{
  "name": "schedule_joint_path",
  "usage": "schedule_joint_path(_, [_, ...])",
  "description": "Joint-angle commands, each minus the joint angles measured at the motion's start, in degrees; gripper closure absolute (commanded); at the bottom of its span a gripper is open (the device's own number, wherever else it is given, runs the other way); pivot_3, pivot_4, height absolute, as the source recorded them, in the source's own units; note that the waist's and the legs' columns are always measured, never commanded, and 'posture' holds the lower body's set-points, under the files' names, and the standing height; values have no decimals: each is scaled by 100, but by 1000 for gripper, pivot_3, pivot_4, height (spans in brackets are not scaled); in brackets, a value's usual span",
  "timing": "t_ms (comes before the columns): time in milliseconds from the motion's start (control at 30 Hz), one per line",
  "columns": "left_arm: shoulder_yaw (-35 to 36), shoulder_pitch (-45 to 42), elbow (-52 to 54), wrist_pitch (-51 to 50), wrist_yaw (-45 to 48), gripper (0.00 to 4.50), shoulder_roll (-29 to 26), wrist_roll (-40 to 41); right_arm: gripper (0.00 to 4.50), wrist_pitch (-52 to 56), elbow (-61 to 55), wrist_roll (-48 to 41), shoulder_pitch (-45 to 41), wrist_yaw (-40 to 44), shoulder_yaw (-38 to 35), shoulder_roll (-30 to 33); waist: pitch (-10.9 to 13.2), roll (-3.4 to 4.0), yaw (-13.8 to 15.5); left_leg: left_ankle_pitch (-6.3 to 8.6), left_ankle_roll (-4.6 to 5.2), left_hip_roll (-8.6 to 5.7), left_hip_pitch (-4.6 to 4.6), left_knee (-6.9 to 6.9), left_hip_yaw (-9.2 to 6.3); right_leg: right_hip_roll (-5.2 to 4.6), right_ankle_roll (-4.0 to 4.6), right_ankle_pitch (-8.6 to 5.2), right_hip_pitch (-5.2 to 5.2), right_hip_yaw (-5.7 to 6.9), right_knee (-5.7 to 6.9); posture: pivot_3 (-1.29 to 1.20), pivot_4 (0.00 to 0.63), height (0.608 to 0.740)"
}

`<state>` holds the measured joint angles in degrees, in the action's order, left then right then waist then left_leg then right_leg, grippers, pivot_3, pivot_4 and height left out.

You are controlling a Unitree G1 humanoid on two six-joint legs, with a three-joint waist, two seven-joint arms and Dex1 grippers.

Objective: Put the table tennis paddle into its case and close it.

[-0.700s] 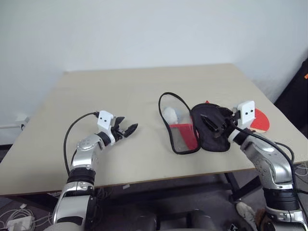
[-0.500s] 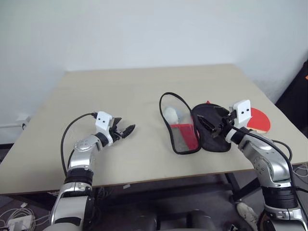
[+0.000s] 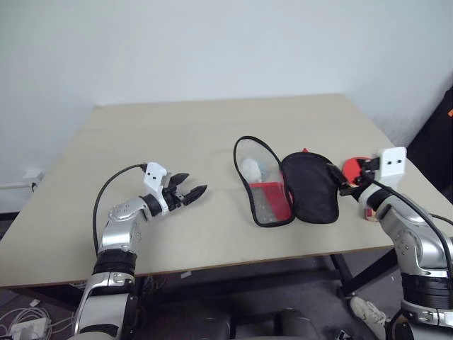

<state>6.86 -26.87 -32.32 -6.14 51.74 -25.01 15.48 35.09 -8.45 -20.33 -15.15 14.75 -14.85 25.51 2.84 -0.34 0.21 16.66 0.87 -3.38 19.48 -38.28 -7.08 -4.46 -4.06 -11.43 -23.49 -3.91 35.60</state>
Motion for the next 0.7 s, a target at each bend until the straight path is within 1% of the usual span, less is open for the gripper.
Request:
schedule_joint_path(33, [-163,-198,420,-296,222,340,-35,92,20,-39,497,274,-143,-443,-388,141,0,0,2,0,0,-1,0,0,0,0,0,0,0,0,0,0,0,740])
schedule_joint_path(133, [-288,-229,835,-610,408,340,-7,218,20,110,978,372,-288,-680,-487,163,0,0,-9,0,0,-1,0,0,1,0,0,0,2,-2,0,0,0,740])
schedule_joint_path(267, [-522,-181,1636,-972,714,340,39,434,20,759,1630,356,-668,-1075,-654,122,0,3,-30,0,0,0,0,1,3,0,6,3,0,-6,0,0,0,740])
schedule_joint_path(333, [-622,-163,1845,-1103,815,340,39,485,20,1001,1829,262,-801,-1100,-756,122,-1,9,-31,0,1,0,0,4,6,1,16,9,-2,-10,-1,0,0,740])
schedule_joint_path(433, [-740,-184,1918,-1131,804,340,89,432,20,1320,2099,140,-927,-983,-861,152,-1,12,-29,0,1,0,-1,6,9,3,14,7,-1,-13,-2,0,0,740])
schedule_joint_path(533, [-766,-215,1876,-1069,744,340,157,403,20,1366,2368,211,-1021,-957,-850,198,-1,12,-30,0,2,0,-1,4,10,4,2,0,1,-15,-3,0,0,740])
schedule_joint_path(700, [-829,-210,1835,-998,720,340,242,363,20,1350,2948,414,-1204,-839,-589,319,-1,11,-30,0,2,0,-2,3,10,4,2,0,2,-16,-3,0,0,740])
